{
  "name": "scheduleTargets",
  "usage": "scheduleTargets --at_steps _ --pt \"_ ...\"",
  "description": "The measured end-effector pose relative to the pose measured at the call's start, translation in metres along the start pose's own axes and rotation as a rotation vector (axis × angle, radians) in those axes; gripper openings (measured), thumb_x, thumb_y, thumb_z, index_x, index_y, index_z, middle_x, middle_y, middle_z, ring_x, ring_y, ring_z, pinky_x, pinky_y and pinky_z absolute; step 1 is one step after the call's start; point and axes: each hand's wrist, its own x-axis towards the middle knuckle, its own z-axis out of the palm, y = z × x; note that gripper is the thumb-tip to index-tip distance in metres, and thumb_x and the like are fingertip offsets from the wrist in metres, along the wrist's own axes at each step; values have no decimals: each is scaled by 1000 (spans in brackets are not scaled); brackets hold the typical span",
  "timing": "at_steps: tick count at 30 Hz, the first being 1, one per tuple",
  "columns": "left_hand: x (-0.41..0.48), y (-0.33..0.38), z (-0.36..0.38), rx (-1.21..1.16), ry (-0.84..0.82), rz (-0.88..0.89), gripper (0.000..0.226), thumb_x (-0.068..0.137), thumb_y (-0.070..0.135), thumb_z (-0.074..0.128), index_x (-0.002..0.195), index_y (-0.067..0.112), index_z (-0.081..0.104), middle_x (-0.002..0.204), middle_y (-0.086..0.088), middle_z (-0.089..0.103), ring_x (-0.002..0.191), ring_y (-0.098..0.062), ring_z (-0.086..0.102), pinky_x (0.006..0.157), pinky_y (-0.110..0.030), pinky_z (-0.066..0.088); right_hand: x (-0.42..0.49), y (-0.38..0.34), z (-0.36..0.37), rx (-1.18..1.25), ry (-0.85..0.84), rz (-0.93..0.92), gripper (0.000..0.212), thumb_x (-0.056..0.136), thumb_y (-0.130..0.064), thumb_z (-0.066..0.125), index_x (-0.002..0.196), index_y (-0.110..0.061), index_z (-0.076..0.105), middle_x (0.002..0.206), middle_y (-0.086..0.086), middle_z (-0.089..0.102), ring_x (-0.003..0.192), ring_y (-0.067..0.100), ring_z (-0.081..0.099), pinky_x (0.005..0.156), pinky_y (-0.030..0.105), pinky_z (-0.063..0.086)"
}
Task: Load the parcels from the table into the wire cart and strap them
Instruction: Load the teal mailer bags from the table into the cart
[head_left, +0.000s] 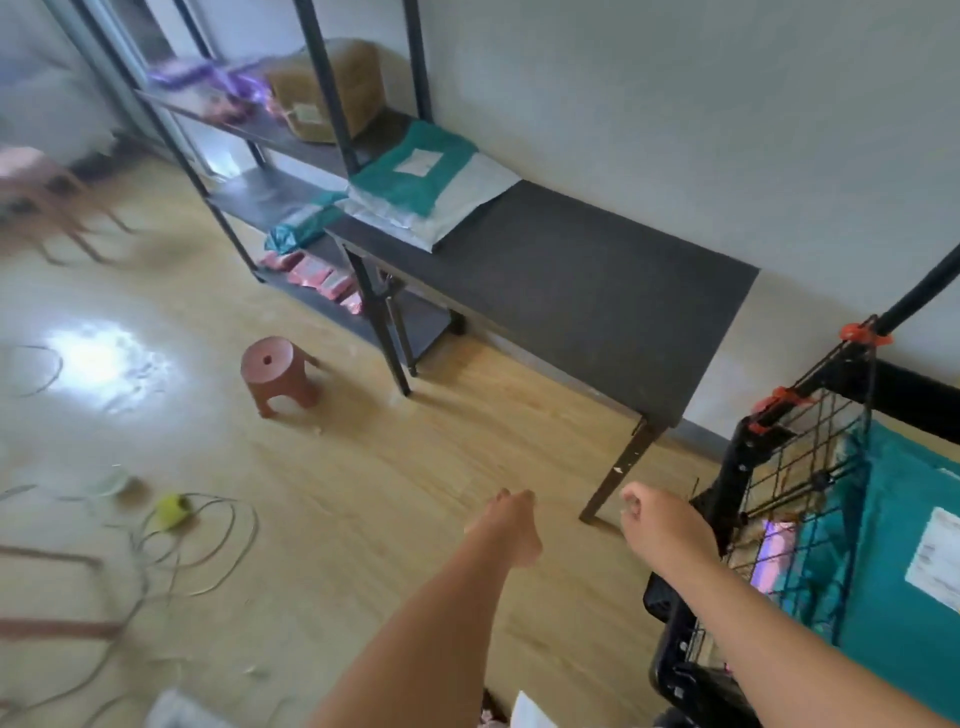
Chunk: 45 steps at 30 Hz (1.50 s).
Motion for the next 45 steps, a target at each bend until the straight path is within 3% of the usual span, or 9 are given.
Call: scheduleTargets --at_steps 3,8,18,20,23,32,40,45 --pt "-10 -48 -8 6 19 -54 62 88 7 55 146 21 39 140 -12 42 131 -32 44 106 -41 42 -9 -37 21 -78 -66 -101 24 101 -26 47 123 -27 58 113 -6 64 93 15 61 76 30 53" --pt "-21 -95 -13 -12 41 -105 59 90 9 52 146 17 38 140 -14 43 129 -31 44 106 -37 41 -15 -81 32 -166 -154 -217 28 103 -29 44 129 -26 54 126 -3 59 105 17 60 86 33 52" --pt "-8 -143 -55 -99 93 -160 62 91 8 51 149 17 33 144 -15 41 132 -31 41 107 -37 39 30 -177 30 -249 -206 -340 31 103 -28 41 131 -26 55 119 -3 65 100 18 61 76 29 49" --pt "4 -155 -70 -96 97 -197 62 90 9 52 149 18 34 143 -14 41 131 -31 43 106 -38 40 44 -192 32 -253 -232 -351 30 103 -28 41 129 -26 55 120 -3 64 102 18 61 81 30 51" --pt "27 -167 -99 -102 120 -232 62 89 9 53 148 19 36 142 -12 42 129 -30 44 105 -38 43 79 -216 24 -238 -234 -356 29 102 -27 43 127 -26 57 120 -4 64 103 17 61 87 33 54" --pt "123 -170 -215 -175 180 -263 53 91 16 54 142 21 44 138 -8 47 127 -26 47 104 -33 41 210 -280 -39 -145 -176 -342 22 99 -28 46 116 -27 60 107 -8 65 94 13 61 82 32 55" --pt "179 -168 -266 -134 197 -266 52 89 18 56 140 26 47 136 -3 48 121 -22 51 101 -32 46 283 -303 -60 -45 -205 -243 19 98 -29 46 110 -29 61 101 -10 64 85 11 61 60 25 44" --pt "212 -165 -301 -92 359 -241 49 90 13 53 136 28 51 135 1 50 125 -19 45 93 -29 44 317 -320 -71 16 -175 -199 18 96 -28 48 107 -33 61 99 -14 64 84 9 62 66 25 49"
